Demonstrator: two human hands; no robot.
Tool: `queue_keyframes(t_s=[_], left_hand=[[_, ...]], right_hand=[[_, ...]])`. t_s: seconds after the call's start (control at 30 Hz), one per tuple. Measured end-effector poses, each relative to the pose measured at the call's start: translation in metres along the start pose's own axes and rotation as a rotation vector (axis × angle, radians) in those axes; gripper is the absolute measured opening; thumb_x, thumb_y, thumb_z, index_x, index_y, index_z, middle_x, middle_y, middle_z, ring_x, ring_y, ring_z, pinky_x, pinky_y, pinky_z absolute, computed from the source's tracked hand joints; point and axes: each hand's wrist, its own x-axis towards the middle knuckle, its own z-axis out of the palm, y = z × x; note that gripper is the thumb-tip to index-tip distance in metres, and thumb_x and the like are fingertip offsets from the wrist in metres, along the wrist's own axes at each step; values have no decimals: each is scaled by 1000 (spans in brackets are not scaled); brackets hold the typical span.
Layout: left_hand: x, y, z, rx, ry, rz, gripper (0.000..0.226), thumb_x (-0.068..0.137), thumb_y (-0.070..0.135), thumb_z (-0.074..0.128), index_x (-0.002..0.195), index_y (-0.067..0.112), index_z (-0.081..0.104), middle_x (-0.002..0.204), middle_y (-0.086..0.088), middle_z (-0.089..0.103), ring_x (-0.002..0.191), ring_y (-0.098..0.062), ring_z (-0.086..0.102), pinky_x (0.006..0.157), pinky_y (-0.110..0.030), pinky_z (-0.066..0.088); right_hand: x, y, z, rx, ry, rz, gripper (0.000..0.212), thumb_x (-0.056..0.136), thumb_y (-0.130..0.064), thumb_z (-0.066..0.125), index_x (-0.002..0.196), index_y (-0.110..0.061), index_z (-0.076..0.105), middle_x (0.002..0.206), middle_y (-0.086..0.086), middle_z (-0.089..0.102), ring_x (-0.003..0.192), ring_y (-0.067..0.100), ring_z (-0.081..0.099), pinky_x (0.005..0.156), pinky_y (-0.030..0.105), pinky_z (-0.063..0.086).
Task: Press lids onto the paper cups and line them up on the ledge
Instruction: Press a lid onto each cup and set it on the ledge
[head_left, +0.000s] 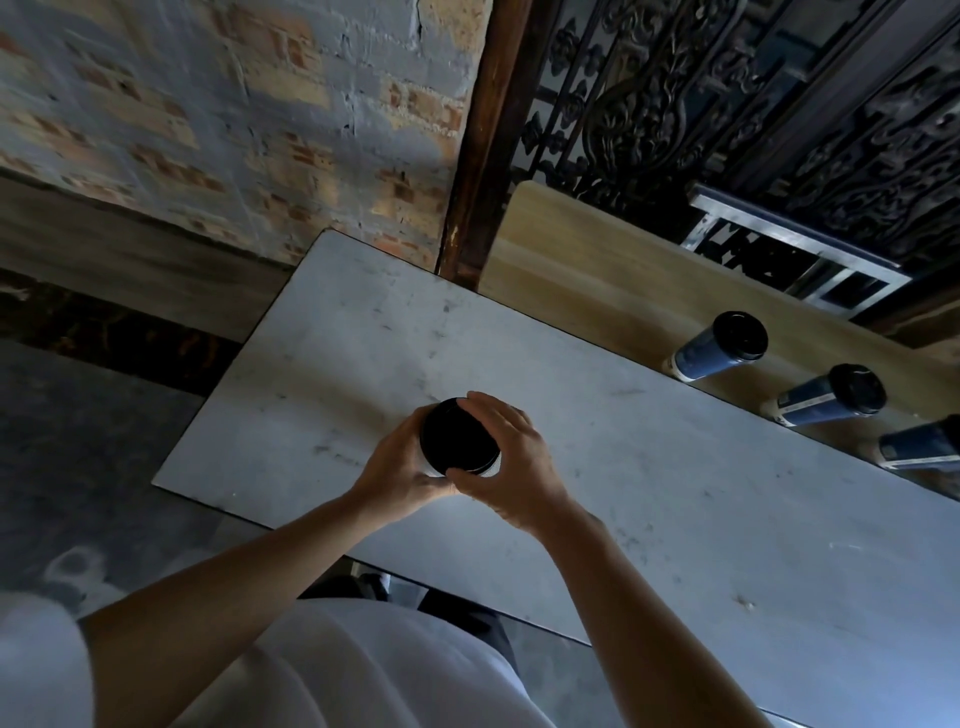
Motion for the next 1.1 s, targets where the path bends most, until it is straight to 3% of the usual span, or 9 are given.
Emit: queue_keyframes(t_s=[0.07, 0.17, 0.27, 0.4, 0.53, 0.67, 0.87, 1.0, 1.1], left_hand=[[0, 2, 0, -12, -7, 3, 87, 64, 27, 93, 138, 27, 48, 125, 14, 63, 116, -2, 60, 100, -35, 54], [-2, 2, -8, -8, -63, 0, 92, 66, 23, 90, 144, 29, 42, 136, 10, 57, 124, -6, 55, 104, -32, 50], [-6, -1, -27, -145, -151, -109, 78, 70, 16, 65, 144, 28, 43, 141, 4, 54, 128, -5, 51, 107, -36, 44], [-4, 8, -26, -523, 75, -316, 38, 89, 31, 48, 124, 23, 63, 137, -2, 61, 129, -16, 54, 103, -39, 41], [3, 17, -6, -533, 173, -385, 31, 104, 28, 45, 117, 19, 71, 116, 1, 74, 114, -16, 67, 97, -34, 53], [4, 19, -1, -487, 222, -291, 27, 105, 30, 46, 104, 23, 73, 100, 5, 77, 100, -14, 72, 84, -27, 56], [2, 21, 2, -248, 251, -70, 32, 99, 34, 40, 111, 19, 66, 104, 8, 71, 98, 1, 65, 85, -12, 48], [2, 20, 4, -209, 222, -14, 32, 105, 22, 36, 119, 11, 62, 113, -4, 69, 110, -12, 65, 97, -22, 49], [0, 24, 5, -221, 208, -18, 31, 107, 15, 33, 118, 18, 62, 112, 1, 69, 109, -8, 64, 96, -20, 49]], right_hand=[[-2, 0, -1, 1, -24, 2, 87, 74, -40, 75, 151, -33, 34, 154, -8, 41, 141, 10, 34, 111, 27, 37], [-6, 1, -2, 197, 21, 142, 99, 72, -47, 77, 154, -37, 23, 158, -13, 33, 141, 3, 31, 108, 21, 33], [-12, 5, -5, 670, 205, 404, 70, 86, -40, 75, 147, -33, 41, 147, -7, 49, 137, 12, 44, 103, 28, 43], [-15, 9, 4, 1113, 271, 637, 39, 95, -37, 60, 130, -18, 61, 131, 2, 65, 127, 24, 57, 103, 51, 49], [-16, -1, 23, 1143, 234, 658, 23, 103, -26, 53, 104, -20, 75, 108, 0, 76, 115, 22, 66, 94, 53, 55], [-12, 0, 27, 1110, 284, 663, 23, 103, -22, 52, 109, -15, 72, 114, 10, 72, 114, 23, 66, 88, 50, 59], [-13, 0, 35, 1042, 303, 661, 24, 103, -28, 47, 109, -24, 69, 118, 8, 67, 115, 20, 63, 74, 50, 63], [-10, -5, 40, 1097, 331, 680, 16, 102, -30, 49, 106, -25, 64, 124, 12, 62, 116, 26, 61, 72, 55, 62], [-8, -7, 36, 1157, 339, 694, 12, 103, -25, 52, 105, -16, 59, 123, 15, 61, 117, 31, 61, 74, 59, 60]])
